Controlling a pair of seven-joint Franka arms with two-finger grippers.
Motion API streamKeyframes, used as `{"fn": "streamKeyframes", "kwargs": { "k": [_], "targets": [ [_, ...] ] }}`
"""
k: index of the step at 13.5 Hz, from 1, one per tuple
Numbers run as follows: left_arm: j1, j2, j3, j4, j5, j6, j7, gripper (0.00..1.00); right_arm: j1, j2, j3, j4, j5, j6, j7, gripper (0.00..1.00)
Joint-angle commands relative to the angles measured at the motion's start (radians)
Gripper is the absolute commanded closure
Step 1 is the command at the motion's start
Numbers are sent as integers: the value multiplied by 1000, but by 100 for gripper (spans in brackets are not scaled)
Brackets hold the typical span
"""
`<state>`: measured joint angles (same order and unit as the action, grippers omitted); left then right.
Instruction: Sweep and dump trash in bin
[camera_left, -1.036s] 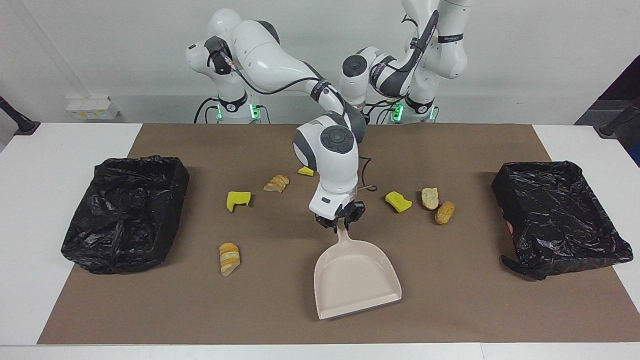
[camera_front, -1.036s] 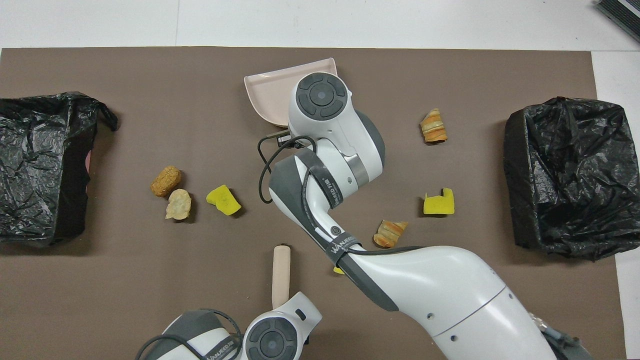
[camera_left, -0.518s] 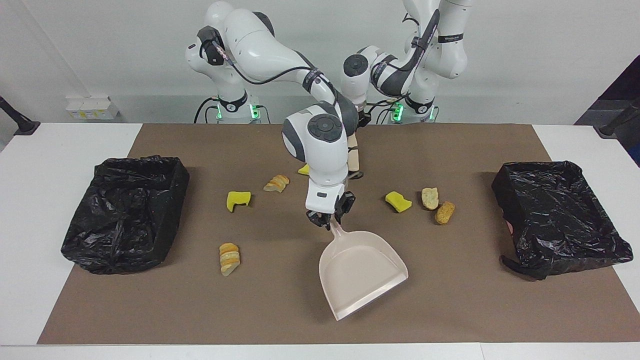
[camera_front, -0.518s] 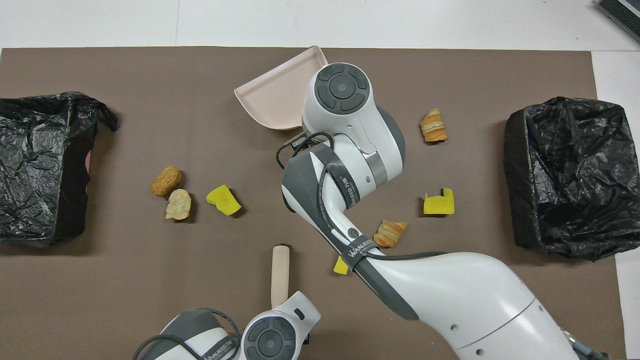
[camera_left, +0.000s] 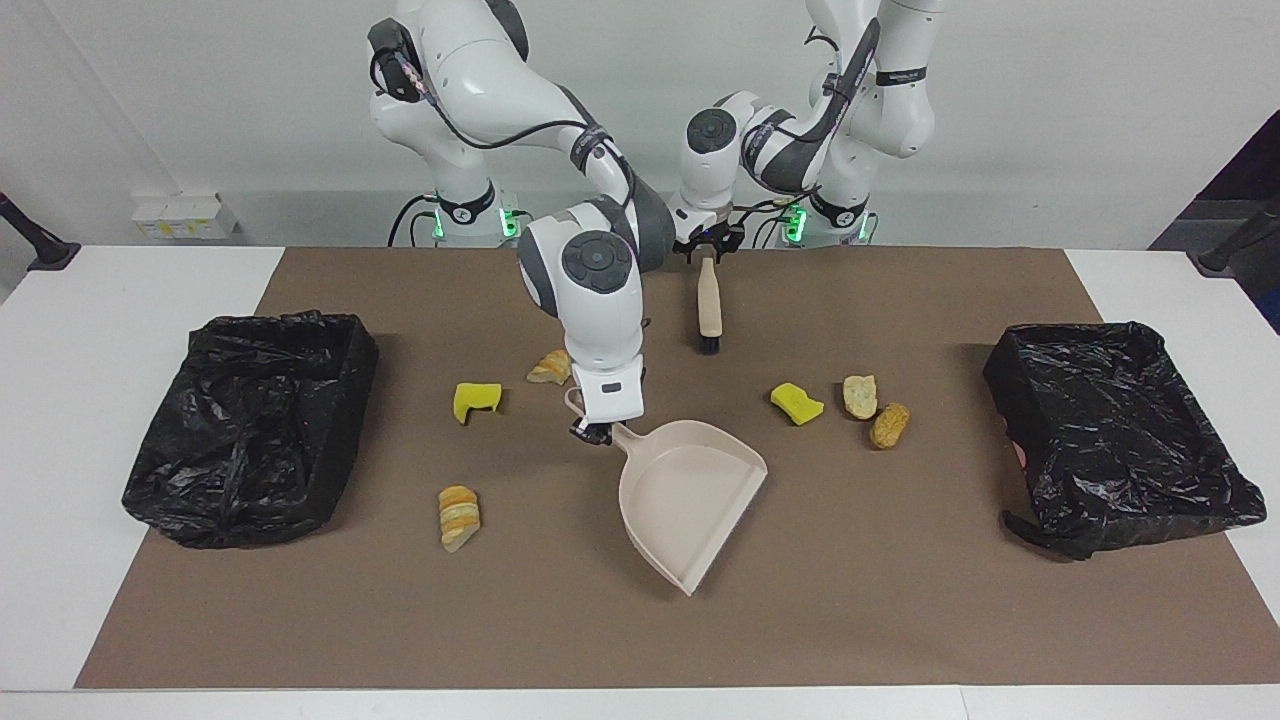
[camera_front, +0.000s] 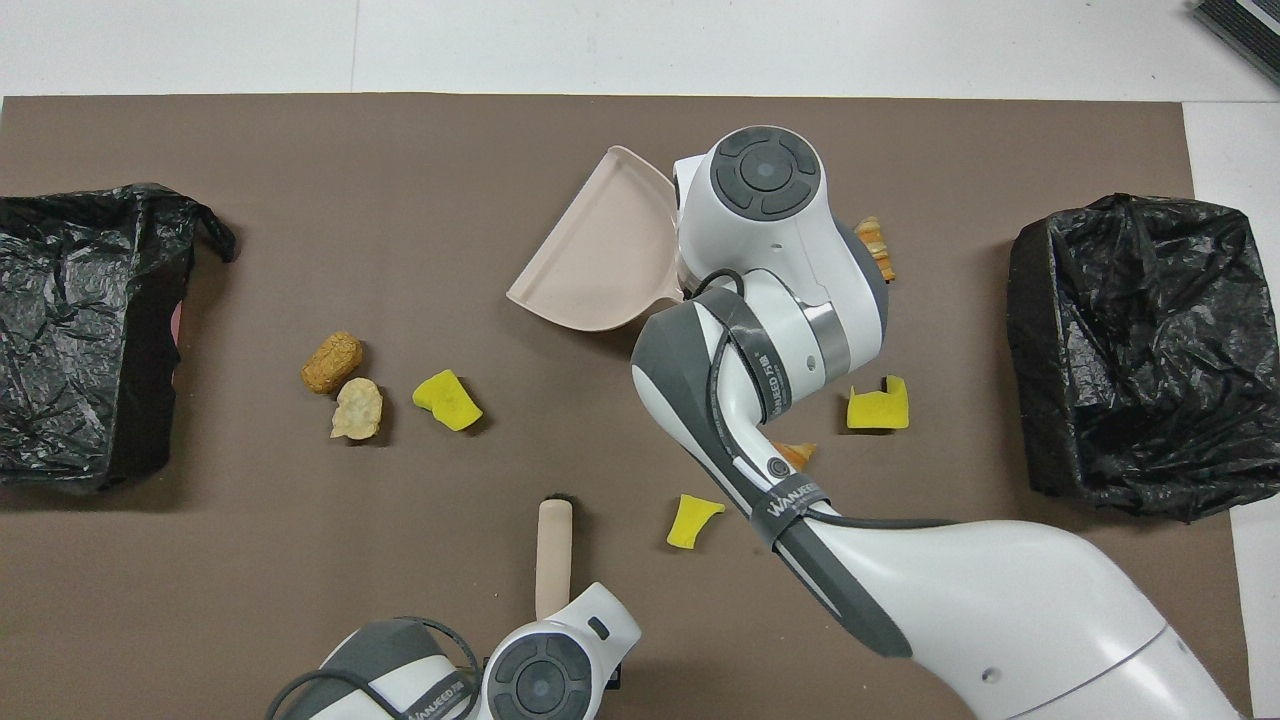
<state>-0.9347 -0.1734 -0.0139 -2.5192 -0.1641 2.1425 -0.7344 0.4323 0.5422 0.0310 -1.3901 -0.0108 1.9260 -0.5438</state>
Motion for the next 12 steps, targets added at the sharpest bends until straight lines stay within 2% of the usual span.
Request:
{"fn": "streamKeyframes", "kwargs": {
  "k": [1,4,6,8,10,12],
  "targets": [
    [11,-18,-3,-3,-8,-26,1,100,0,-65,9,-92,-12,1,-125,100],
    [19,-15,2,17,0,-78,4,100,2,-70,9,-98,-24,-13,-194,100],
    [83,-46,2,42,20,-172,16,100,9,-80,10,-98,-50,-57,-214,100],
    [160,-106,0,42,66,-249,26,100,23,-87,10,-98,-95,-100,-254,100],
    [261,-133,0,37,70,-324,62,100,25,-90,10,-99,-100,-105,-306,100],
    [379,-158,0,40,96,-334,127,100,35,-90,12,-99,-100,-107,-347,100]
  ]
}}
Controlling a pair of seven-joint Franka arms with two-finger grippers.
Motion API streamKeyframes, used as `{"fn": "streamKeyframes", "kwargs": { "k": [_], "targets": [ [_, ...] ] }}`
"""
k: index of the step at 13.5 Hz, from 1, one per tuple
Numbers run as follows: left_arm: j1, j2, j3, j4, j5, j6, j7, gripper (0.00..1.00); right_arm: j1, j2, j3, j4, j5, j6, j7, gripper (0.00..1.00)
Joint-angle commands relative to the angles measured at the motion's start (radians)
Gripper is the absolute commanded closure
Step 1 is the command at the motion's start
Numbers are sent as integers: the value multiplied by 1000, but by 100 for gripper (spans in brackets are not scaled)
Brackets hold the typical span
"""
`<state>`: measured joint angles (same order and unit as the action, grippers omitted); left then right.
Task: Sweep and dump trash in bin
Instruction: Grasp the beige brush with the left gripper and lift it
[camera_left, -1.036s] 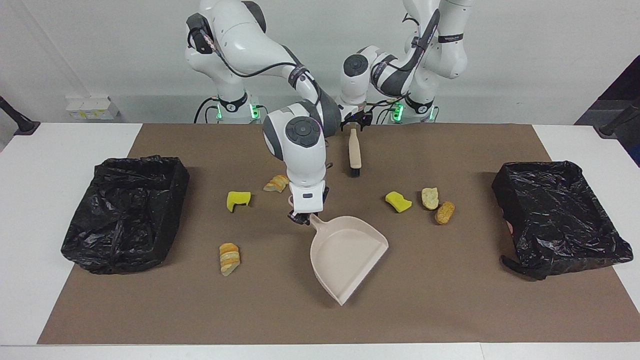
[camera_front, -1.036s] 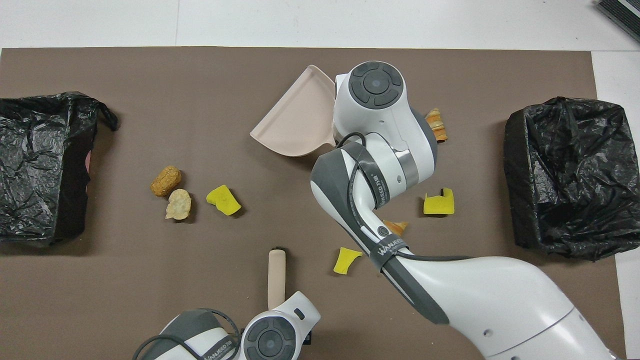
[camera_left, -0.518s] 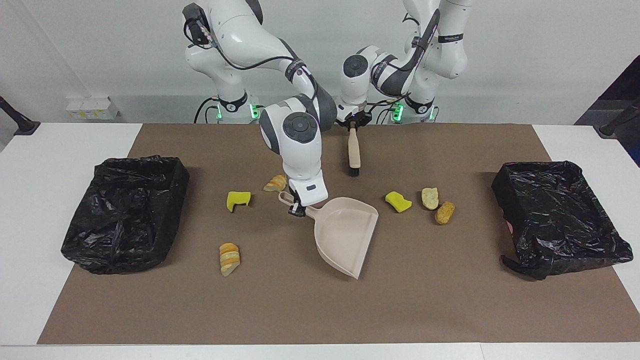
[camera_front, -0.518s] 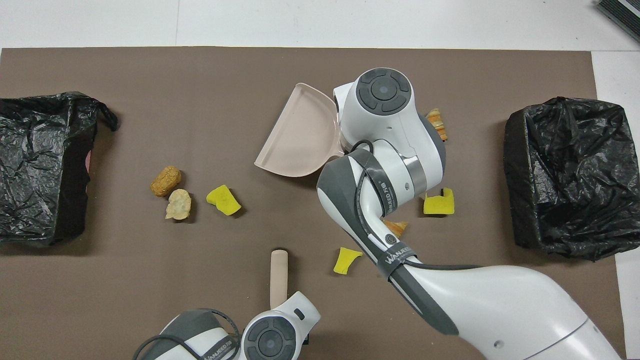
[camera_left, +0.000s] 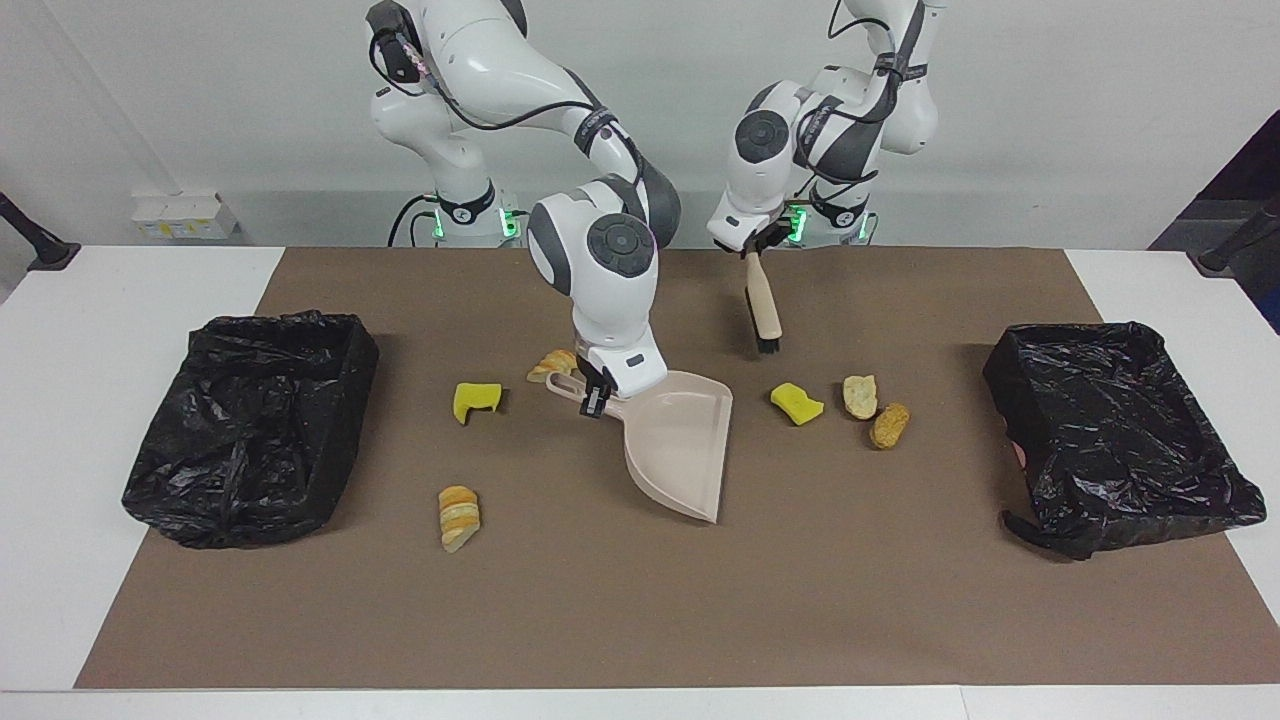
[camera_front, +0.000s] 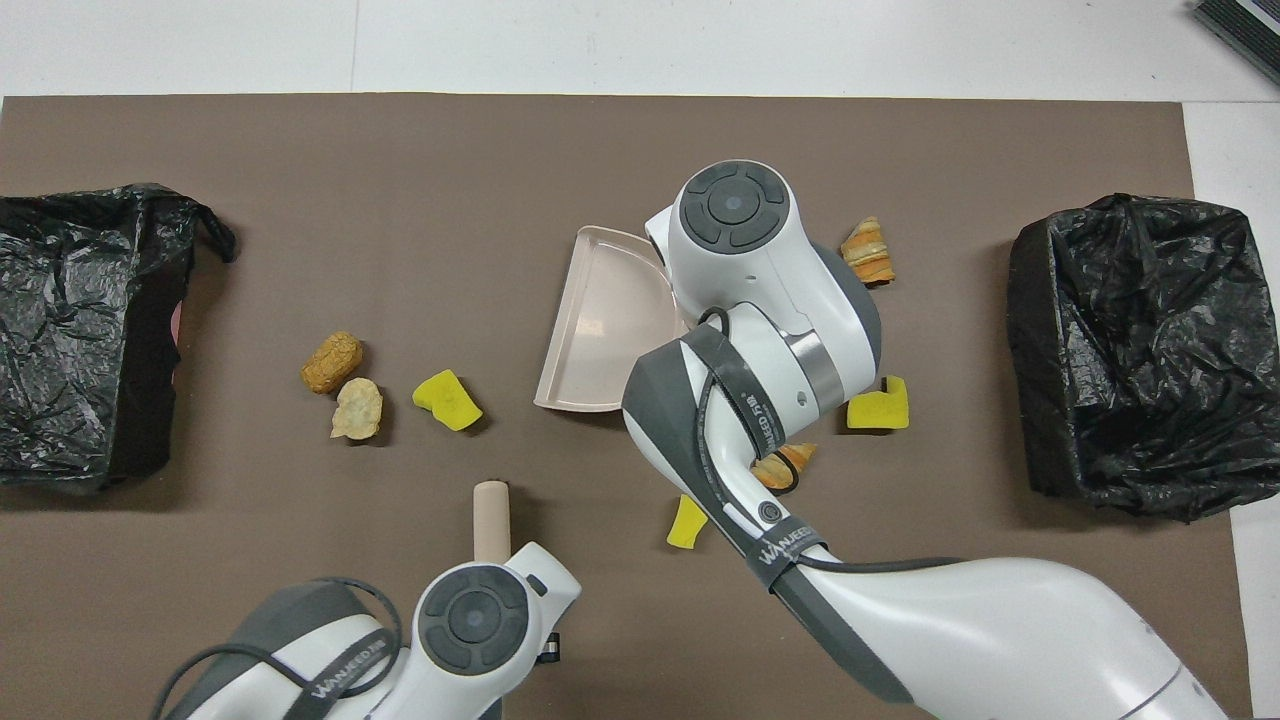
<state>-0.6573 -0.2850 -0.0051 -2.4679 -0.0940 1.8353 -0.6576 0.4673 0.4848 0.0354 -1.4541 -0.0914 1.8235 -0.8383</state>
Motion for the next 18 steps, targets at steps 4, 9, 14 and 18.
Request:
{"fn": "streamKeyframes", "kwargs": {
  "k": [4,9,14,18],
  "targets": [
    [413,-36,-9,55,81,-18,286,100,14,-29,8,-60,-19,16,-143,100],
    [574,191,-10,213,103,42,429,100,33,-3,9,-55,-16,46,-142,100],
    [527,245,-16,181,92,167,417,100,48,20,8,-66,-11,105,-160,100],
    [427,245,-16,179,-19,197,359,100,50,14,8,-78,-10,89,-205,100]
  ]
}}
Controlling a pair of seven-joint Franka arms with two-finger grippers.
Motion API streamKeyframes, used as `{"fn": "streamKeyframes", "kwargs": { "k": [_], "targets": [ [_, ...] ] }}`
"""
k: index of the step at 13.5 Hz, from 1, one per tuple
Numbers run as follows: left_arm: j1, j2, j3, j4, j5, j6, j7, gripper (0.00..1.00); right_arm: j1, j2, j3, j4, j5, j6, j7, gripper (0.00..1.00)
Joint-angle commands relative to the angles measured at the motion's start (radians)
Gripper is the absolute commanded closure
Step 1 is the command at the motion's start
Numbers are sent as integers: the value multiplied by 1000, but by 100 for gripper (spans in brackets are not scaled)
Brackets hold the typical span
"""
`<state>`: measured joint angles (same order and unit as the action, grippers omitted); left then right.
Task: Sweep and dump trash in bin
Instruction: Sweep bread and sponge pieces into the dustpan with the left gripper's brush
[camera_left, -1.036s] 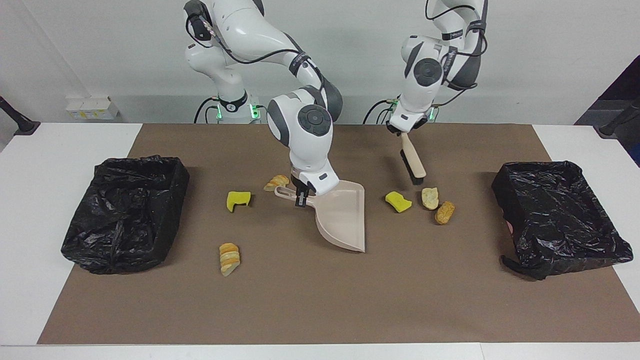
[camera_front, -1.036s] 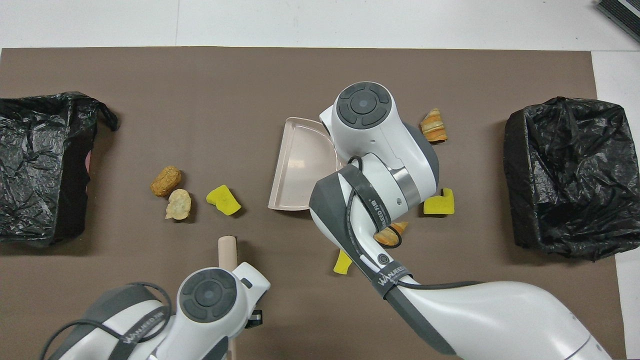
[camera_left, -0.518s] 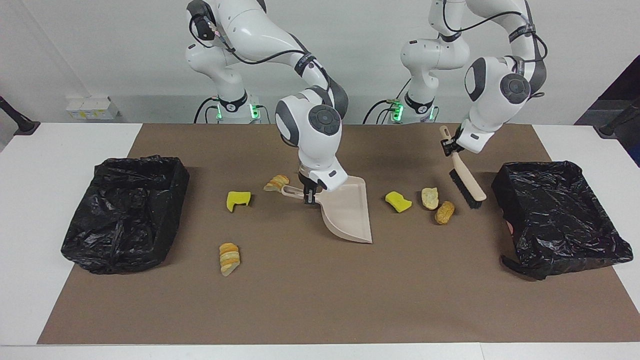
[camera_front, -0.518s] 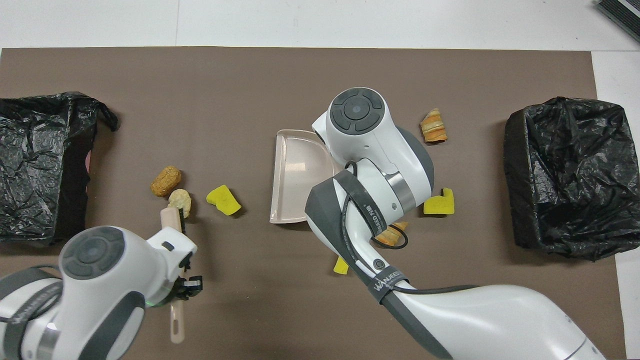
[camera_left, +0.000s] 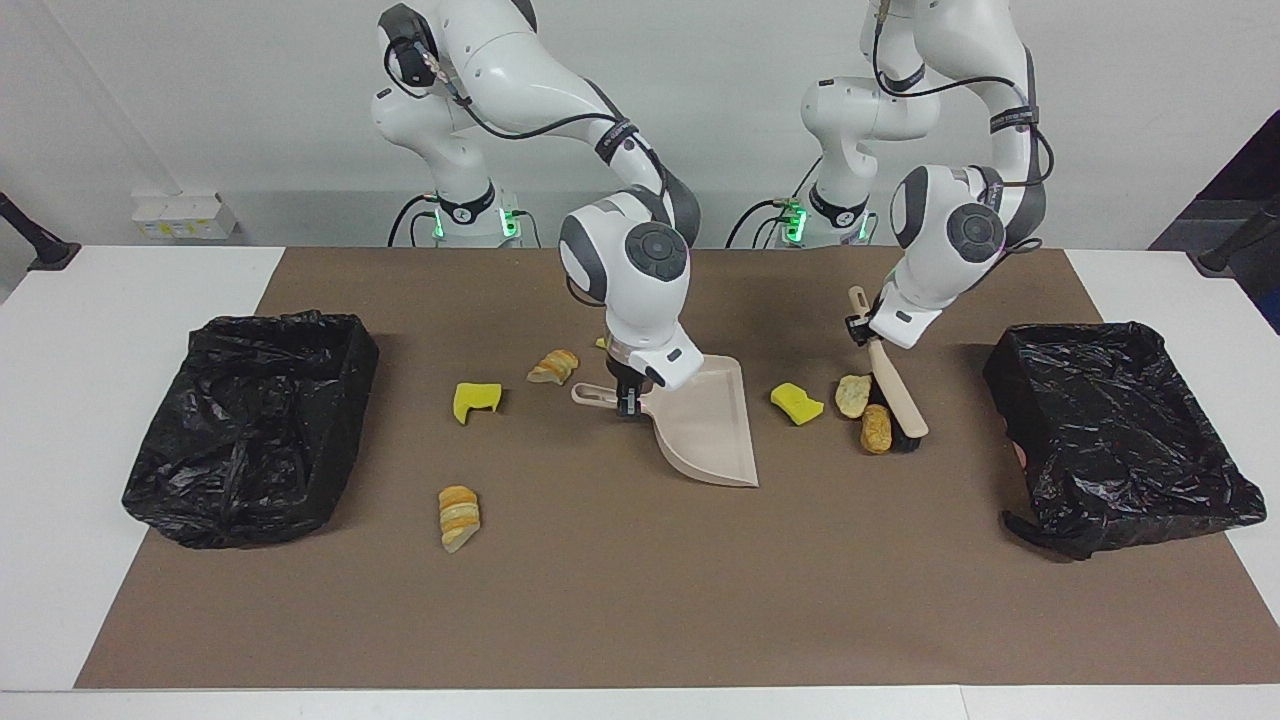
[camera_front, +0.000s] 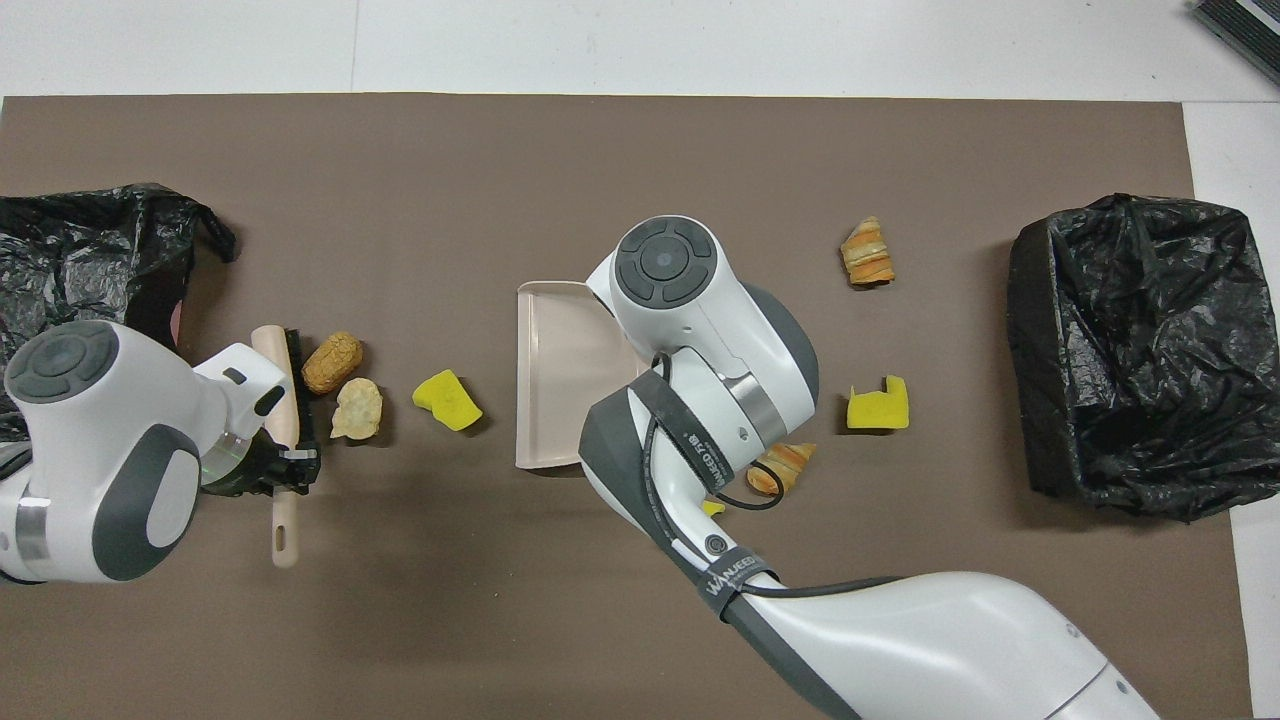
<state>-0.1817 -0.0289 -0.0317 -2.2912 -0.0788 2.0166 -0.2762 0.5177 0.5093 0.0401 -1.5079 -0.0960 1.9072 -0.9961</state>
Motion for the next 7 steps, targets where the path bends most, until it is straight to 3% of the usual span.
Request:
{"fn": "streamKeyframes", "kwargs": {
  "k": [1,7],
  "targets": [
    [-83,-11,10,3,-70,24,-26,100,-1,-11,3,-25,-7,4,-49,100],
    [-254,9,9,47,-237,94,-80,100,2,-21,4,-52,-8,23,-36,100]
  ]
}}
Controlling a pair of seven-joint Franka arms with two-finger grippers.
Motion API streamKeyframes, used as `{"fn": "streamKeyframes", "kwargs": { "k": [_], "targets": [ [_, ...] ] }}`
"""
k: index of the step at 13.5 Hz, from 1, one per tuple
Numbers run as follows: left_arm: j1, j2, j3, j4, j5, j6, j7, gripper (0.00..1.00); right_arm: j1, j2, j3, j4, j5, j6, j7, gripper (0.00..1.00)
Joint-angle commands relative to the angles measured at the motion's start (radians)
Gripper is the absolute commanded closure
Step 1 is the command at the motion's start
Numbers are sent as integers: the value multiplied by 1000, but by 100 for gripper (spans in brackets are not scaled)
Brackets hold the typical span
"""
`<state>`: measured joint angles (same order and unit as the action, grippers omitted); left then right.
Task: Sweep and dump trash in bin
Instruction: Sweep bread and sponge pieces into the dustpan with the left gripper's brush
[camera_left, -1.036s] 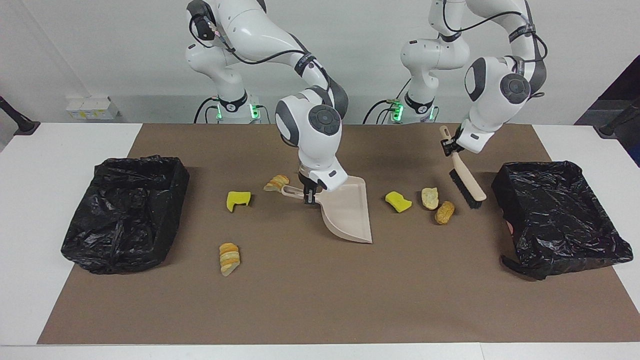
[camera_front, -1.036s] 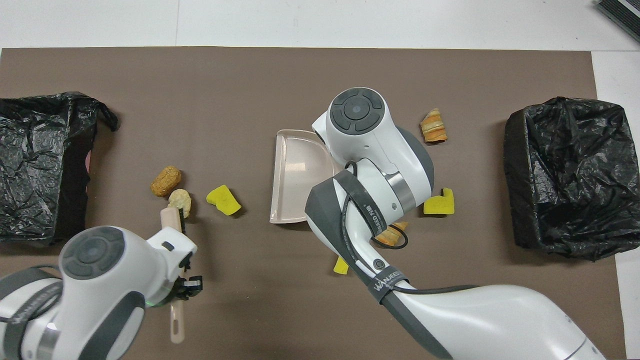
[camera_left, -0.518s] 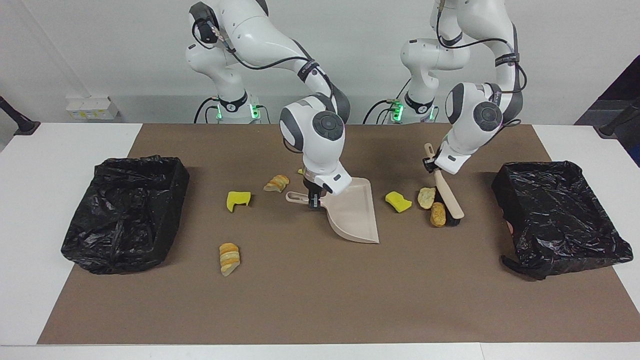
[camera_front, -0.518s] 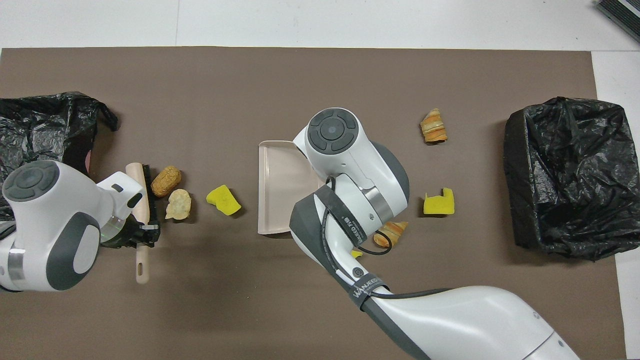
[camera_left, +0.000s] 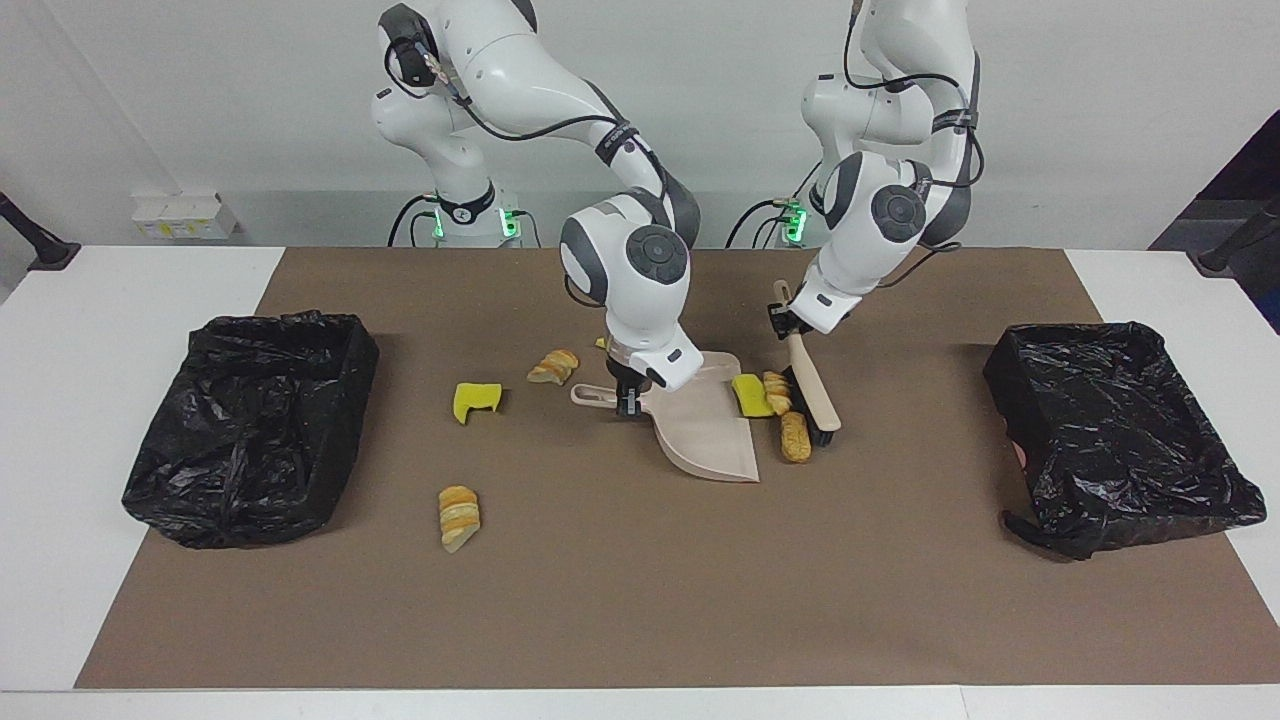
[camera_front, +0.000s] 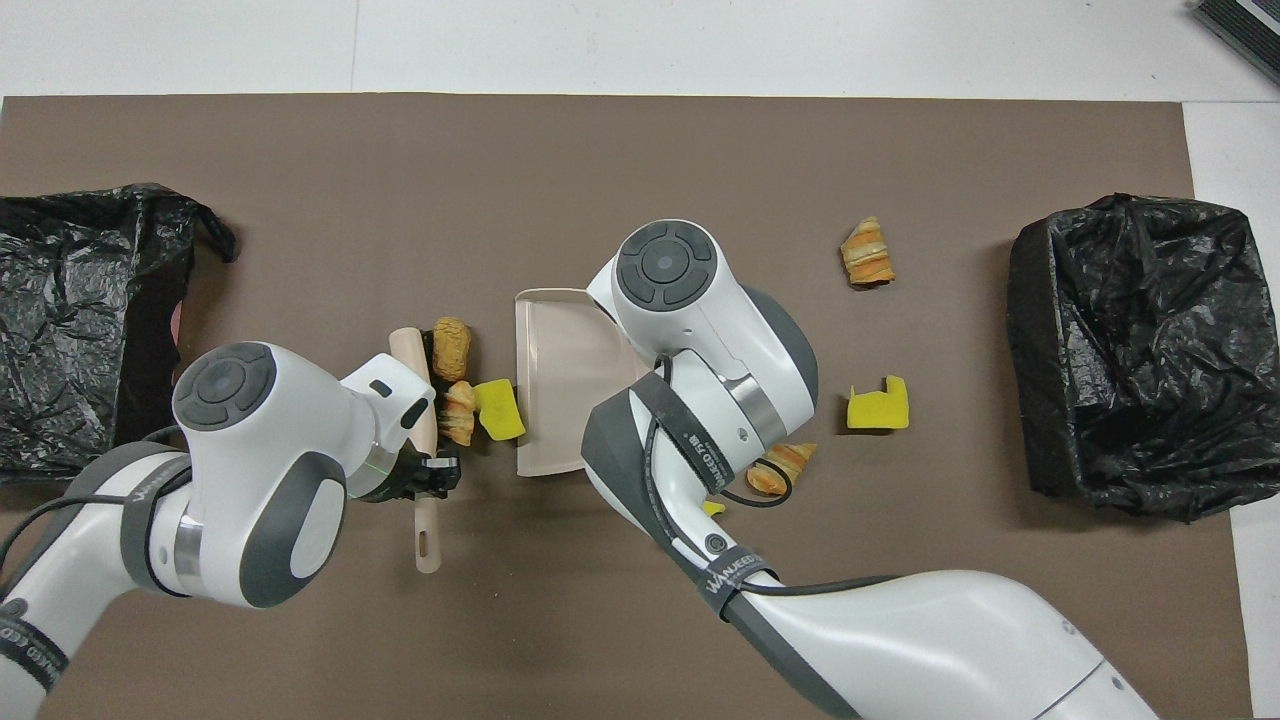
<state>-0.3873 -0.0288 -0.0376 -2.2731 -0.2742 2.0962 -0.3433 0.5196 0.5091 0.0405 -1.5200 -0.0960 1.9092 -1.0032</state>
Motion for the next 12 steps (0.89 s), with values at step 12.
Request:
{"fn": "streamKeyframes", "kwargs": {
  "k": [12],
  "targets": [
    [50,59,25,251,183,-275,96,100,8,-26,2,-57,-7,54,-9,100]
  ]
}}
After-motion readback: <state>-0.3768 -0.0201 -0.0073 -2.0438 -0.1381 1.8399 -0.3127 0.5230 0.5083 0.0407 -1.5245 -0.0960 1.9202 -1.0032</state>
